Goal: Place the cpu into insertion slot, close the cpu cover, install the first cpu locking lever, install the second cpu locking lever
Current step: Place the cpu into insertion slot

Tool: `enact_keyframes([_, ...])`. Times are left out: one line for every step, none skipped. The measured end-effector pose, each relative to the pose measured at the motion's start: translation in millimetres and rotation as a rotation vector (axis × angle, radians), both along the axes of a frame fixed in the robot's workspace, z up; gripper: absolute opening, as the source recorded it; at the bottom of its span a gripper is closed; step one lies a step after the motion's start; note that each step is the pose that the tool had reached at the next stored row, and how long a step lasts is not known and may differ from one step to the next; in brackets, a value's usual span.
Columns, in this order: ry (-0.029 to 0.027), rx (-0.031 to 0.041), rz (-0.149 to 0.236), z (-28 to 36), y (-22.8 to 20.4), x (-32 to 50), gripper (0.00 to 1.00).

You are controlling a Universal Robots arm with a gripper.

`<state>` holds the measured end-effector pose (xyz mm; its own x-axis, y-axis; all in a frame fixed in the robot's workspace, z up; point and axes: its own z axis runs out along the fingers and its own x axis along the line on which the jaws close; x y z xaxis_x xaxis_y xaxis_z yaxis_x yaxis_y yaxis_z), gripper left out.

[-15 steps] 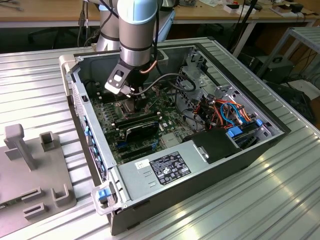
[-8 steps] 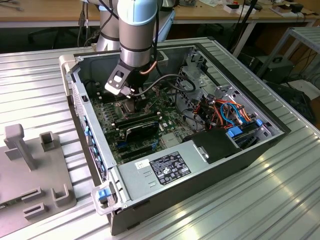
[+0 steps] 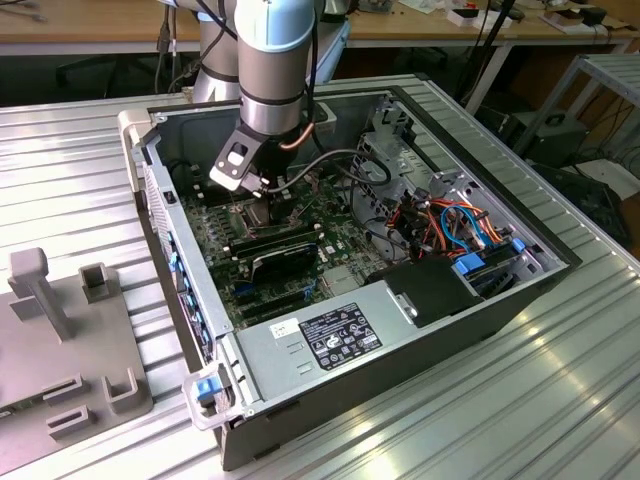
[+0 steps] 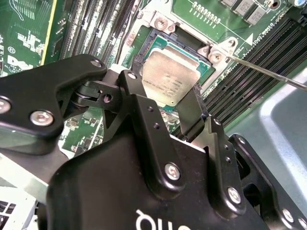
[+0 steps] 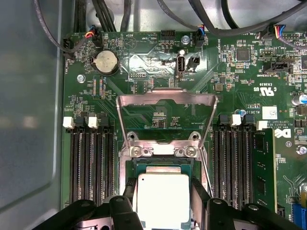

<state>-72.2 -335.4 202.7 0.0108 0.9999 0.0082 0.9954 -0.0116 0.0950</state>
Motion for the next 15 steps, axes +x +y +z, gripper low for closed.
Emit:
enact_keyframes([0.0000, -0.0001, 0.000, 0.0, -0.1, 0.0, 0.54])
enact_keyframes([0.0001, -0.0002, 0.000, -0.1, -0.2, 0.0, 0.54])
enact_keyframes([0.0001, -0.0001, 0.000, -0.1, -0.2, 0.0, 0.54])
enact_keyframes([0.0001, -0.0002, 0.000, -0.1, -0.3, 0.0, 0.54])
enact_keyframes([0.0001, -0.0002, 0.000, -0.2, -0.3, 0.3, 0.54])
enact_keyframes([0.0001, -0.0002, 0.001, -0.2, -0.3, 0.5, 0.54])
enact_keyframes([0.0000, -0.0001, 0.001, -0.3, -0.3, 0.8, 0.54])
enact_keyframes([0.0000, -0.0001, 0.002, -0.3, -0.2, 1.1, 0.54])
enact_keyframes([0.0000, -0.0002, 0.003, -0.3, -0.3, 1.2, 0.54])
enact_keyframes([0.0001, -0.0003, 0.005, -0.4, -0.3, 1.2, 0.54])
enact_keyframes([0.0001, -0.0002, 0.006, -0.4, -0.3, 1.3, 0.54])
enact_keyframes([0.0000, -0.0001, 0.006, -0.5, -0.5, 1.4, 0.54])
enact_keyframes([0.0000, 0.0000, 0.006, -0.6, -0.7, 1.4, 0.54])
enact_keyframes([-0.0001, 0.0001, 0.006, -0.8, -0.8, 1.3, 0.54])
enact_keyframes([0.0000, 0.0000, 0.006, -0.9, -1.0, 1.3, 0.54])
